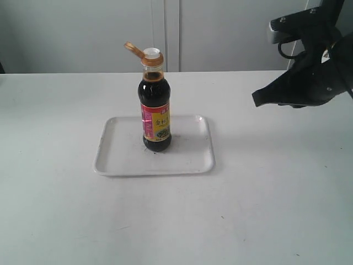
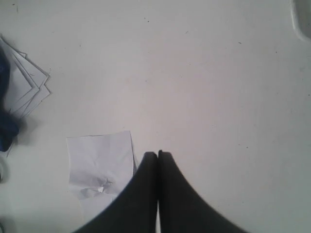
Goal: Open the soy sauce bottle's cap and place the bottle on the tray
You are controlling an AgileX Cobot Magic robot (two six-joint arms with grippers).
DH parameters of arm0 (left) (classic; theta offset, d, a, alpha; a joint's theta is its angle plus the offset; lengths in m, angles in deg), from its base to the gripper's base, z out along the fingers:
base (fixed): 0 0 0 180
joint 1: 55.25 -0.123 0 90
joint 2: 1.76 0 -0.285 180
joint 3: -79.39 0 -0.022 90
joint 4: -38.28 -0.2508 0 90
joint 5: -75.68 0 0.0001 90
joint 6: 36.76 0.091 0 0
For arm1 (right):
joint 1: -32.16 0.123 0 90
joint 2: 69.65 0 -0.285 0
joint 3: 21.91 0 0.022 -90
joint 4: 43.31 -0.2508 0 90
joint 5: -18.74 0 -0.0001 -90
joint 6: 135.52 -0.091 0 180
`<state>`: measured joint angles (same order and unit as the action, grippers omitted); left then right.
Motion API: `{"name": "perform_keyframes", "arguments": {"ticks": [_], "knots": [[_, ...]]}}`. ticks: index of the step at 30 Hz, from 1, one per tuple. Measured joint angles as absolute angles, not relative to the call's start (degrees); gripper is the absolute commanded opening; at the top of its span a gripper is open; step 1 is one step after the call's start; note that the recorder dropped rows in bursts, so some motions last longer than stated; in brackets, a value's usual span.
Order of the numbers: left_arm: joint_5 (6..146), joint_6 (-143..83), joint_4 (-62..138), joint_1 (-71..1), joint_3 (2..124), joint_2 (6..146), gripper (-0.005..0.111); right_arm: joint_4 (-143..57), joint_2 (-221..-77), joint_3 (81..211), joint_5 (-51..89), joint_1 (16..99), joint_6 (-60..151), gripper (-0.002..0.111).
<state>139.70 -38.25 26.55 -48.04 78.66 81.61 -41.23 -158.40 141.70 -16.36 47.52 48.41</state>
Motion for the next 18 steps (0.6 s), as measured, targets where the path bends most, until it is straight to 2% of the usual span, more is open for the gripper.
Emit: {"name": "perform_keyframes", "arguments": {"ticks": [5,8,18], "knots": [[140.03,-37.64,26.89,-48.04,78.66,80.15,0.000,-35.10,-158.40,144.38,-27.18,47.38,47.89,0.000],[138.95,-37.15,26.89,-48.04,77.14,76.31,0.000,-32.62,-157.59,144.63,-31.00,44.03,47.49,0.000],[121.91,-37.75,28.74,-48.04,60.80,59.31,0.000,-32.44,-140.96,135.04,-14.69,42.04,45.75,0.000]]}}
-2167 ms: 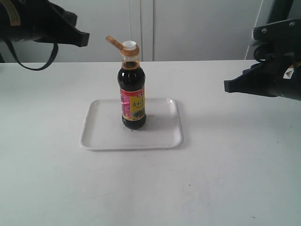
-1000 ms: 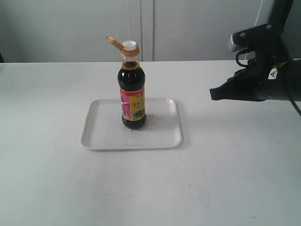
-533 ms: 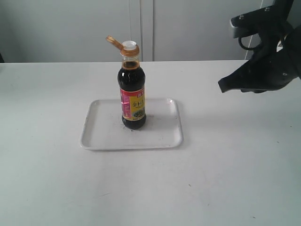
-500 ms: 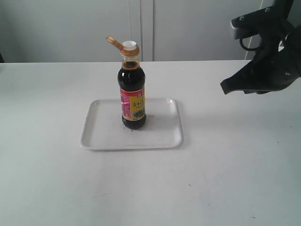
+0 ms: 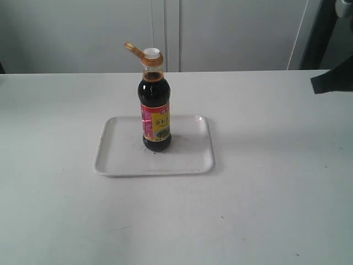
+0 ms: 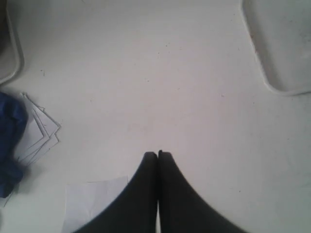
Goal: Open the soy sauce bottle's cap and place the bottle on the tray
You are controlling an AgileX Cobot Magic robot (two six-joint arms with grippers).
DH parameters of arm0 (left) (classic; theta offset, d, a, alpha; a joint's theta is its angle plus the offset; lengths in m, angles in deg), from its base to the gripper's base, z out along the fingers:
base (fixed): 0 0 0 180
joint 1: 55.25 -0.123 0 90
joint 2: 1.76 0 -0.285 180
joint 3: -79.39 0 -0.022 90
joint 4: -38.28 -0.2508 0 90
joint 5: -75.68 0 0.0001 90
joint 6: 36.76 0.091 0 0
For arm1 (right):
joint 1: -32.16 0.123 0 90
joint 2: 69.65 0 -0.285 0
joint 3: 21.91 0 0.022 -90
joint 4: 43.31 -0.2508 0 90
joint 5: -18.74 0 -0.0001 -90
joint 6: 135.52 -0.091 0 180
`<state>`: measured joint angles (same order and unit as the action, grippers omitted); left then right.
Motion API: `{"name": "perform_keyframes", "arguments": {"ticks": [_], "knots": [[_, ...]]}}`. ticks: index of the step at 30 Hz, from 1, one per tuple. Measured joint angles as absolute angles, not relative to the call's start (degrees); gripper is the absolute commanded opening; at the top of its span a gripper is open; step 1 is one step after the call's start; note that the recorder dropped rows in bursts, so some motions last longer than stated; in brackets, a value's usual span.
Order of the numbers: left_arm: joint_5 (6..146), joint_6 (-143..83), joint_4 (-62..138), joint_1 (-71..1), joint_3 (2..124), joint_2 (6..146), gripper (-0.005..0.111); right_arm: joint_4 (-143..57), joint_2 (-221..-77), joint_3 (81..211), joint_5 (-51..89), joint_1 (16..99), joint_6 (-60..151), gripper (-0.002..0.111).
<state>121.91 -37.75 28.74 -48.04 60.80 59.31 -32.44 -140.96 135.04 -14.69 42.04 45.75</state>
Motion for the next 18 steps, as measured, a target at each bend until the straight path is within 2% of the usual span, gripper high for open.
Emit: {"name": "perform_keyframes", "arguments": {"ticks": [18], "knots": [[104.91,-40.75,31.65,-48.13,40.86,34.06,0.000,-34.41,-110.90,115.94,0.18,42.04,42.78,0.000]]}}
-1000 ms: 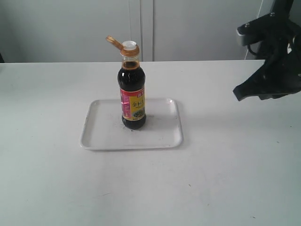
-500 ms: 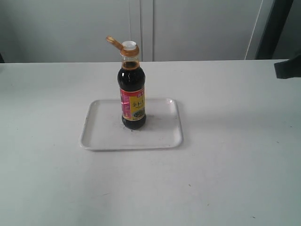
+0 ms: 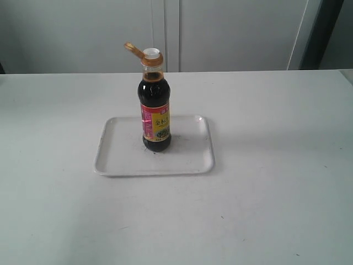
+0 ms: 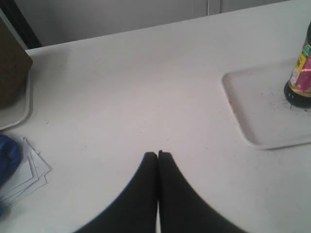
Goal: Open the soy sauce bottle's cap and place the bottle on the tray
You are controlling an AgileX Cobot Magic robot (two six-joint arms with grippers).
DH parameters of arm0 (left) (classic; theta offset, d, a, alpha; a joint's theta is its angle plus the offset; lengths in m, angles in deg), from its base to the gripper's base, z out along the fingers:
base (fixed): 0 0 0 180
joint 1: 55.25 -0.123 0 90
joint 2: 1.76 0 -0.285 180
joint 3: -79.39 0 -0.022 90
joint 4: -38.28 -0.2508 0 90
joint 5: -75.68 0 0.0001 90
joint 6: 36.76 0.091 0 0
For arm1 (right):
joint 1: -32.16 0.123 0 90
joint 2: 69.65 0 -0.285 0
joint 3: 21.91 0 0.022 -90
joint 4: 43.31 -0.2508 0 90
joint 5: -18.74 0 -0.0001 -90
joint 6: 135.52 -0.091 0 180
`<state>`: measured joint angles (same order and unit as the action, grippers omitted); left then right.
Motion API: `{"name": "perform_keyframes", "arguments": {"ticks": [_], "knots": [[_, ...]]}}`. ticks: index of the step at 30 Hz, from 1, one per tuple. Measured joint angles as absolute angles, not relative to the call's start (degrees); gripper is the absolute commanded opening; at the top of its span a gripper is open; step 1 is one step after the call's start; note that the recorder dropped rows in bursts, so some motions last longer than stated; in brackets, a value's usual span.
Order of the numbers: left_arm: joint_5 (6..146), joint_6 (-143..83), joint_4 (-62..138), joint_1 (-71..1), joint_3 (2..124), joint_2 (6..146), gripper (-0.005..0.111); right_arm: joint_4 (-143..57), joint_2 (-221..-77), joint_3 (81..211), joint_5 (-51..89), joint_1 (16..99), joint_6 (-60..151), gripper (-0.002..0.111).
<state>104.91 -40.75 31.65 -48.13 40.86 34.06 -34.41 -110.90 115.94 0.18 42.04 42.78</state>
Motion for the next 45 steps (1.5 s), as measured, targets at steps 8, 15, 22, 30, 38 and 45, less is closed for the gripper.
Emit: {"name": "perform_keyframes", "arguments": {"ticks": [8,15,22,30,38,45], "knots": [[101.61,-40.75,32.82,-48.13,35.60,25.64,0.000,-34.41,-100.56,107.18,5.95,42.04,40.63,0.000],[101.19,-40.75,32.82,-48.13,33.81,21.54,0.000,-34.84,-98.63,105.23,6.81,42.04,40.50,0.000],[101.19,-40.75,32.82,-48.13,33.56,21.02,0.000,-35.09,-98.63,105.23,6.81,42.04,40.41,0.000],[101.05,-40.75,32.93,-48.13,33.56,20.99,0.000,-35.31,-98.63,105.23,6.81,42.04,40.41,0.000],[99.93,-40.75,33.05,-48.65,32.86,20.73,0.000,-35.31,-98.63,105.23,6.81,42.04,40.41,0.000],[94.73,-40.75,34.23,-51.01,25.05,16.95,0.000,-35.31,-98.63,105.23,6.81,42.04,40.41,0.000]]}}
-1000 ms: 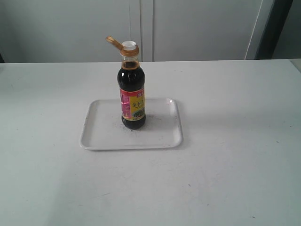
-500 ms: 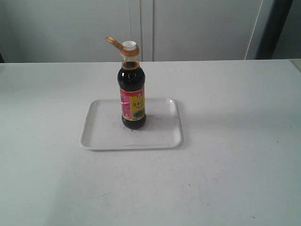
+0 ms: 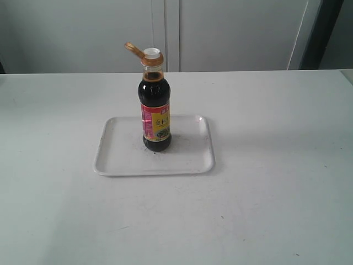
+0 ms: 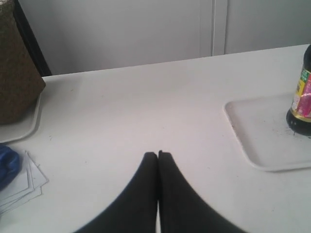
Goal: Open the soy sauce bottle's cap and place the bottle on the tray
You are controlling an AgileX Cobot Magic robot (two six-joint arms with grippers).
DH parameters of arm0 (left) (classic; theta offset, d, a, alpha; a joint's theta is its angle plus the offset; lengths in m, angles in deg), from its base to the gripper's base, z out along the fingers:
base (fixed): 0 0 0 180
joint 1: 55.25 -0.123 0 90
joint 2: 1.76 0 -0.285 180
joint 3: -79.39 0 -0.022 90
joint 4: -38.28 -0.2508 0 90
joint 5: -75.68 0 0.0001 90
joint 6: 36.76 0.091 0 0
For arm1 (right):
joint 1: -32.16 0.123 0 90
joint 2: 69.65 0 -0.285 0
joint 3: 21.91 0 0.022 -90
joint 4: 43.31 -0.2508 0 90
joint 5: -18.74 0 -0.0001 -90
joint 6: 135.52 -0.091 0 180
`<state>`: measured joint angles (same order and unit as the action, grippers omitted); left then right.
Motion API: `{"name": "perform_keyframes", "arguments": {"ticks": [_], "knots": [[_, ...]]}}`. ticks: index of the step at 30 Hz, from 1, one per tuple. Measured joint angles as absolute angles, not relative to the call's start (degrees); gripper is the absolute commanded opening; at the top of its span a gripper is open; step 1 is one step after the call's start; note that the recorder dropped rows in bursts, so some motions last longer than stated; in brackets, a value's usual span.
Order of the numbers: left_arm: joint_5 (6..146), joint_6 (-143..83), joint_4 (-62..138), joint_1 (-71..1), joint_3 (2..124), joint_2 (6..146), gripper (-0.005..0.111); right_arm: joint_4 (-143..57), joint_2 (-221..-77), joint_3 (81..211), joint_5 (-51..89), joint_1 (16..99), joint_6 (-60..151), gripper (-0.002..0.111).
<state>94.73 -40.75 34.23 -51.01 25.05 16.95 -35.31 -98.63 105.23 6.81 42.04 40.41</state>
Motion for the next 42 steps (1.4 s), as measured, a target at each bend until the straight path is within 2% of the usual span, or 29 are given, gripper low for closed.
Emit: {"name": "perform_keyframes", "arguments": {"ticks": [10,24,42], "knots": [[92.24,-40.75,36.92,-53.64,14.73,11.44,0.000,-35.31,-98.63,105.23,6.81,42.04,40.41,0.000],[89.66,-40.75,38.66,-53.85,4.47,6.29,0.000,-35.50,-98.63,105.23,6.70,42.04,40.17,0.000],[87.99,-40.75,39.29,-53.85,2.41,6.29,0.000,-35.64,-98.63,105.23,6.70,42.04,40.17,0.000]]}}
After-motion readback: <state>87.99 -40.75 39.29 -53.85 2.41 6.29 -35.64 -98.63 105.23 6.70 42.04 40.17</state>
